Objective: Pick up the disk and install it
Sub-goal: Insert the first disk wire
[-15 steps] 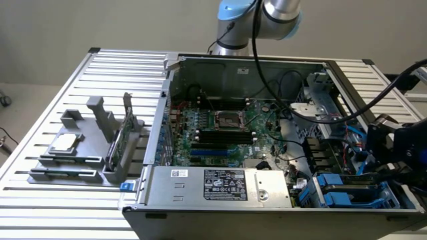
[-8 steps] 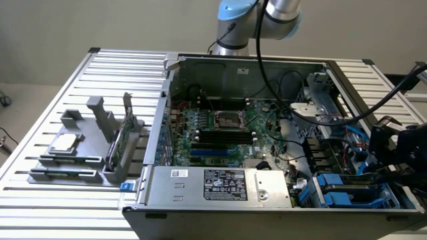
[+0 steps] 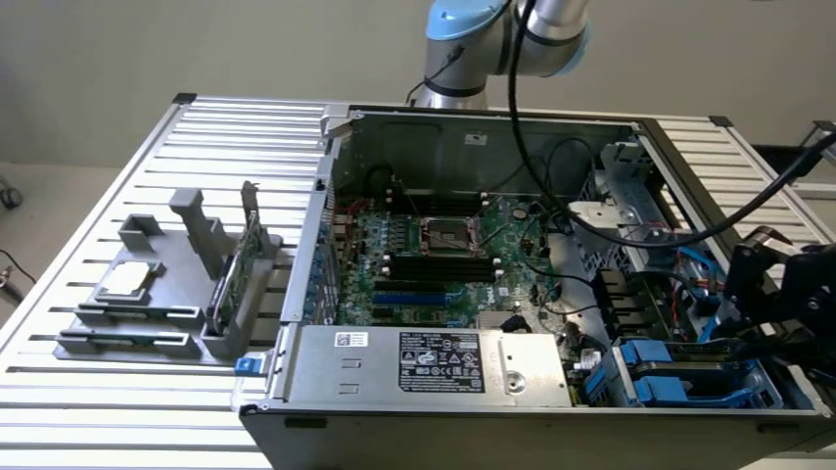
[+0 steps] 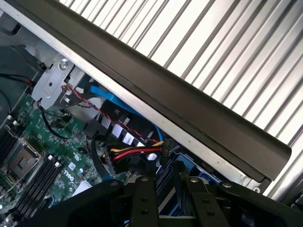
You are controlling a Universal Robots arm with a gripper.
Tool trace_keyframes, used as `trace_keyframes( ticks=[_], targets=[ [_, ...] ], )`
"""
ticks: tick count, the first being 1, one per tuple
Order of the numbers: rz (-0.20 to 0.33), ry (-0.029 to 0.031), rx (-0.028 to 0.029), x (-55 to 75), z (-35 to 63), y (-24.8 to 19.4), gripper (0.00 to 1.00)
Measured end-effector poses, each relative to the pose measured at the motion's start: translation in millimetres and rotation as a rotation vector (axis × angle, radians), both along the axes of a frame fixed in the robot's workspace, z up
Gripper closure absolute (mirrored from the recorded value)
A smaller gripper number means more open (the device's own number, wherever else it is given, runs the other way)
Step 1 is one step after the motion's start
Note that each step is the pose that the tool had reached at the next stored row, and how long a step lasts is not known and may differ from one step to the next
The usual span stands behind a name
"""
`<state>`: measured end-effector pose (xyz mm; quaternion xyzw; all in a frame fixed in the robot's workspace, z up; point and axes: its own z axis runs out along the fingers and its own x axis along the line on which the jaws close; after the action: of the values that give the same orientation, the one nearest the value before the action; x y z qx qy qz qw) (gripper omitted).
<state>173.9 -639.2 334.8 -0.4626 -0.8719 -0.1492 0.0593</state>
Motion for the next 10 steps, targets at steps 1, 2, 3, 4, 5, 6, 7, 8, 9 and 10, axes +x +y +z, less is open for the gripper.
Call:
trace_keyframes(
  ticks=[1,2,3,4,5,6,7,8,9,10],
  targets=[
    [0.0,0.003,0.0,0.9,0.0,0.1,0.7],
    [0.0,0.0055,0.0,2.0,0.1,0.2,0.7],
    [0.0,0.0086,0.0,3.0,0.0,0.3,0.7],
    [0.0,0.0119,0.0,3.7,0.1,0.4,0.7],
    [0.0,0.0156,0.0001,4.4,0.1,0.6,0.7],
    [0.0,0.0196,0.0002,4.8,0.0,0.9,0.7],
    [0.0,0.0238,0.0002,5.3,0.0,1.1,0.7],
    [0.0,0.0279,0.0004,5.7,0.0,1.6,0.7],
    [0.0,0.0319,0.0003,6.1,0.0,1.9,0.7],
    [0.0,0.035,0.0003,6.4,0.0,2.3,0.7]
  ],
)
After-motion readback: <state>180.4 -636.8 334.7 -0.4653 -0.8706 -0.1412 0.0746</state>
